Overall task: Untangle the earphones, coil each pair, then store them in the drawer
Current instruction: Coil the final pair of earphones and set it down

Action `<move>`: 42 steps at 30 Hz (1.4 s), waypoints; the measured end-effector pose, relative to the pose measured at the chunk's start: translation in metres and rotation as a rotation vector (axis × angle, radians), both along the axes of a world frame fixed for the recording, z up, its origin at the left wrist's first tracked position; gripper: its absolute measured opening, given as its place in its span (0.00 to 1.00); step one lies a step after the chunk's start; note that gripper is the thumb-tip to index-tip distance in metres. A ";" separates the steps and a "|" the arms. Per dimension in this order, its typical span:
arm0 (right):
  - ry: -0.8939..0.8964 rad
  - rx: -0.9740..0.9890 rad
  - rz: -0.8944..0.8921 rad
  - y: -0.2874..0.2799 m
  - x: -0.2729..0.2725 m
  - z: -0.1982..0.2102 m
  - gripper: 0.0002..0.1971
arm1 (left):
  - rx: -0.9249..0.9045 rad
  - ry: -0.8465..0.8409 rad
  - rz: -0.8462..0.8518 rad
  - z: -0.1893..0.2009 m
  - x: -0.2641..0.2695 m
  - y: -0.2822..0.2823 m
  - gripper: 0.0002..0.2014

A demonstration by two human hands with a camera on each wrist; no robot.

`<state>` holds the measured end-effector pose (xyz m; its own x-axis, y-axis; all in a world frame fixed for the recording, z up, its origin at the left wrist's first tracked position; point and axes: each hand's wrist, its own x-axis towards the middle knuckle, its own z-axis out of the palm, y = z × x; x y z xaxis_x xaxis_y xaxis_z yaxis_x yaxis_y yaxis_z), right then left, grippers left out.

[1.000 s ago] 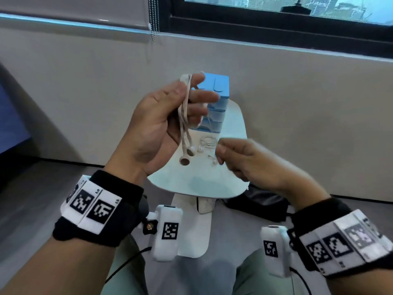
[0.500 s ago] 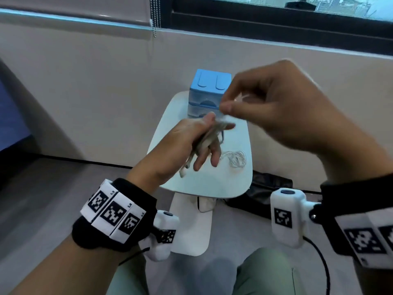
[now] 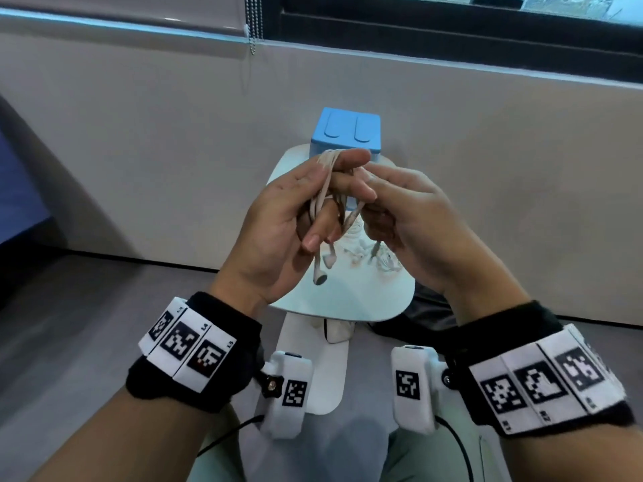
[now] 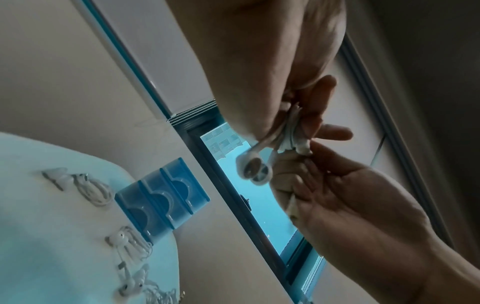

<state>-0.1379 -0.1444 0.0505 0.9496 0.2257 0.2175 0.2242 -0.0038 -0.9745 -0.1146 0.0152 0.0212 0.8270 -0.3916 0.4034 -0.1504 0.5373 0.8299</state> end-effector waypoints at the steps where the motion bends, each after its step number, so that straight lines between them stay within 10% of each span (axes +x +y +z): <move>1: -0.044 -0.062 -0.010 0.002 0.001 0.002 0.13 | 0.001 0.003 0.001 0.001 0.000 0.000 0.21; 12: -0.383 -0.737 -0.296 0.004 0.006 -0.003 0.18 | 0.198 0.193 0.309 0.010 0.004 -0.001 0.12; 21: -0.332 -1.127 -0.230 -0.014 0.000 0.013 0.18 | 0.336 0.109 0.223 0.012 0.003 0.004 0.04; 28: -0.273 -0.748 -0.159 -0.034 -0.005 0.019 0.15 | 0.340 0.147 0.202 0.014 0.000 -0.007 0.03; 36: -0.409 -0.854 -0.280 -0.041 0.009 0.027 0.06 | 0.339 0.051 0.167 0.027 -0.002 -0.012 0.07; 42: -0.124 -0.322 -0.115 -0.023 0.009 0.027 0.04 | 0.322 -0.014 0.219 0.031 -0.005 -0.013 0.08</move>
